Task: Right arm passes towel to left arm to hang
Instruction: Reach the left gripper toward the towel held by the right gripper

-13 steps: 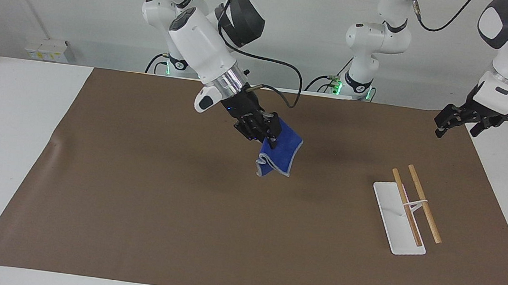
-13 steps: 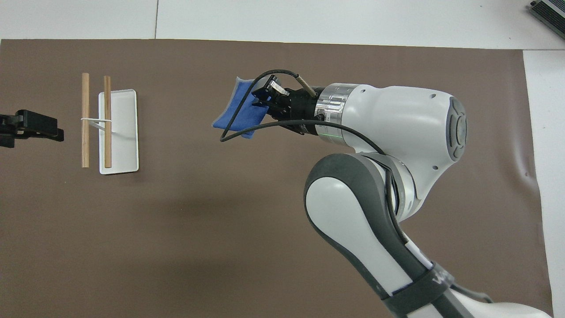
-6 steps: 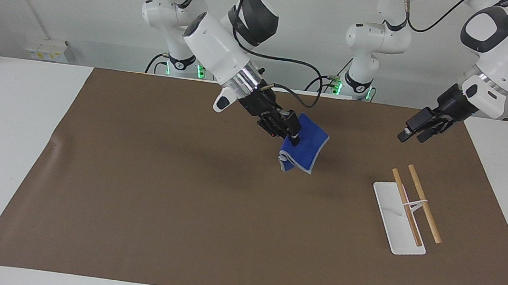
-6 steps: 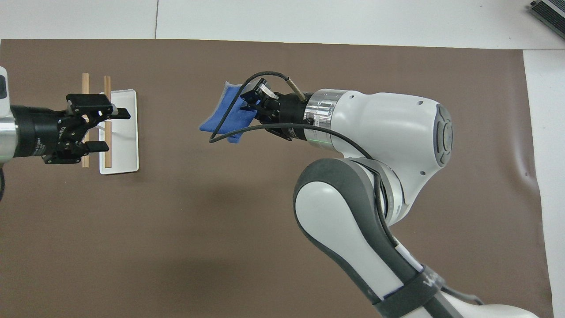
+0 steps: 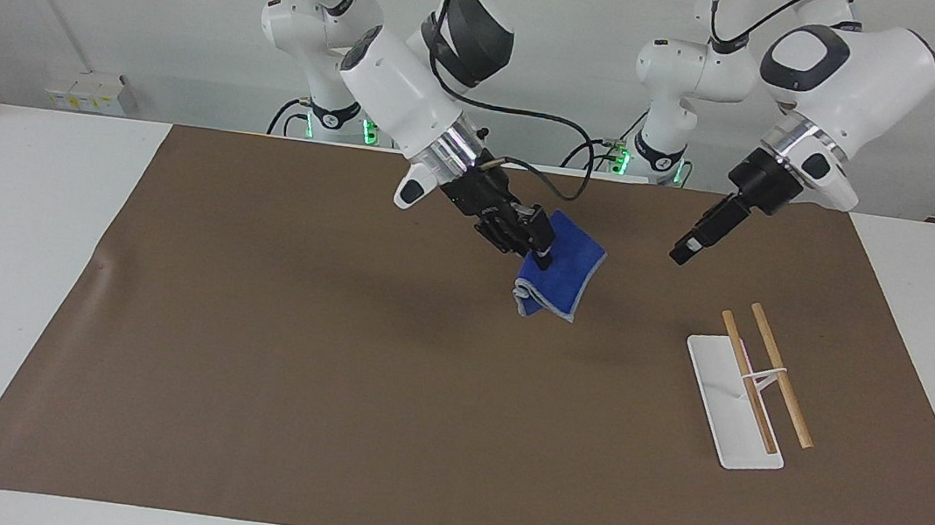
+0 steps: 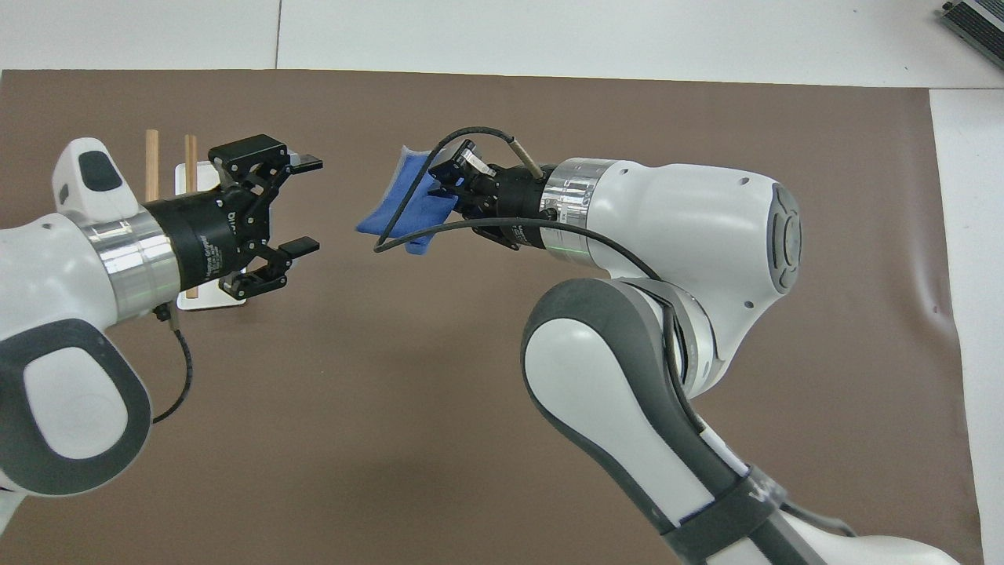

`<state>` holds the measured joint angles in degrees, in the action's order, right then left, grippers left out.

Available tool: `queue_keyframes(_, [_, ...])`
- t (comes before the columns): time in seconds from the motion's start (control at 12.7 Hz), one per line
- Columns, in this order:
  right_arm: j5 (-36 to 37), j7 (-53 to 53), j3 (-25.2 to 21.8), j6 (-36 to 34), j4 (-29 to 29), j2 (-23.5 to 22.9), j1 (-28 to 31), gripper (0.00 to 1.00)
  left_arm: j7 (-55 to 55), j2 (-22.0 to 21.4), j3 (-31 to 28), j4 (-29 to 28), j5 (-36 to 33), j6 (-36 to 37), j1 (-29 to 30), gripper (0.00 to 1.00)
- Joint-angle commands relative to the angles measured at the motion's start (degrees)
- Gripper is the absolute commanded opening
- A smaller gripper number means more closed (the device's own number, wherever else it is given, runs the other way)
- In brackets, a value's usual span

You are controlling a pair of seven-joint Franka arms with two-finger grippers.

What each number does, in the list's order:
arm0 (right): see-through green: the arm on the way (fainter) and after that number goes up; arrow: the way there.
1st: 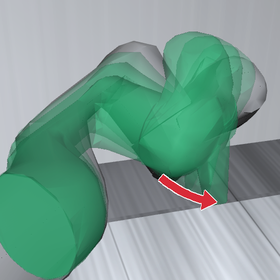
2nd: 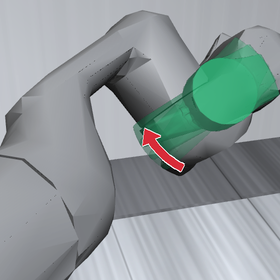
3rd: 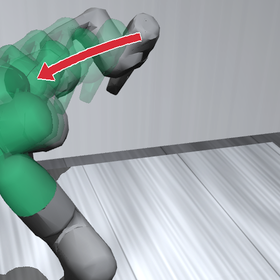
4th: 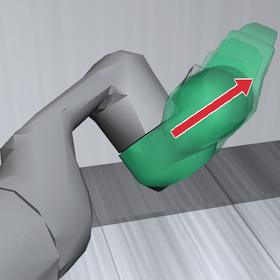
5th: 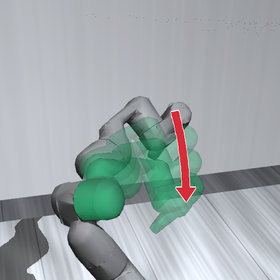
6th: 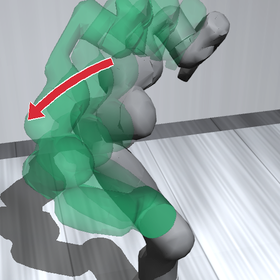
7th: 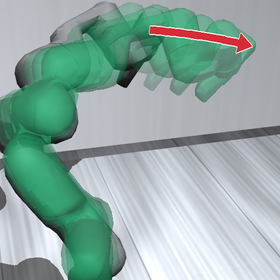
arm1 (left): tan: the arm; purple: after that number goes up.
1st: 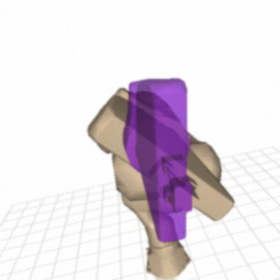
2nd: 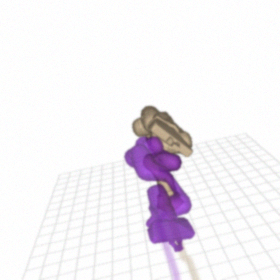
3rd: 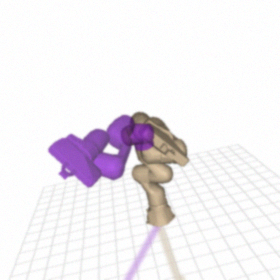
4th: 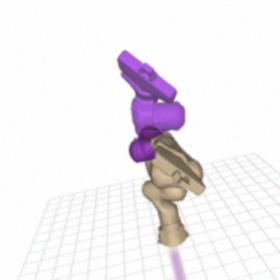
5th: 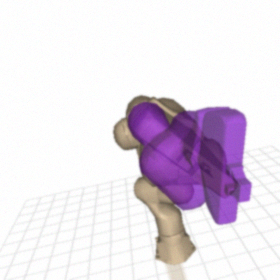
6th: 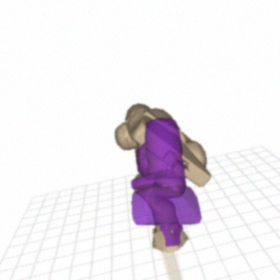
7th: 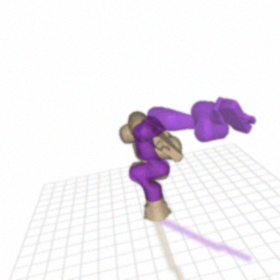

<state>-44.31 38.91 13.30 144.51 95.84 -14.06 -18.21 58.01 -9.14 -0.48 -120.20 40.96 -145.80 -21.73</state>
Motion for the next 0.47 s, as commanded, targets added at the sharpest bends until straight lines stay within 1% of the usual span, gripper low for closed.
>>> queue_keyframes(0.0, [-1.4,0.7,0.2,-0.8,-0.6,-0.4,0.5,0.00,1.8,-1.8,-0.9,-4.7,1.4,-3.9,-3.9,1.00])
queue_keyframes(0.24, [-1.4,0.6,0.2,-0.8,-0.6,-0.4,0.6,0.00,4.7,-1.6,-0.9,-5.0,1.4,-6.2,-5.7,1.00])
queue_keyframes(0.39, [-1.4,0.6,0.2,-0.8,-0.6,-0.4,0.7,0.00,8.9,-1.3,-0.9,-5.0,1.3,-7.6,-6.4,1.00])
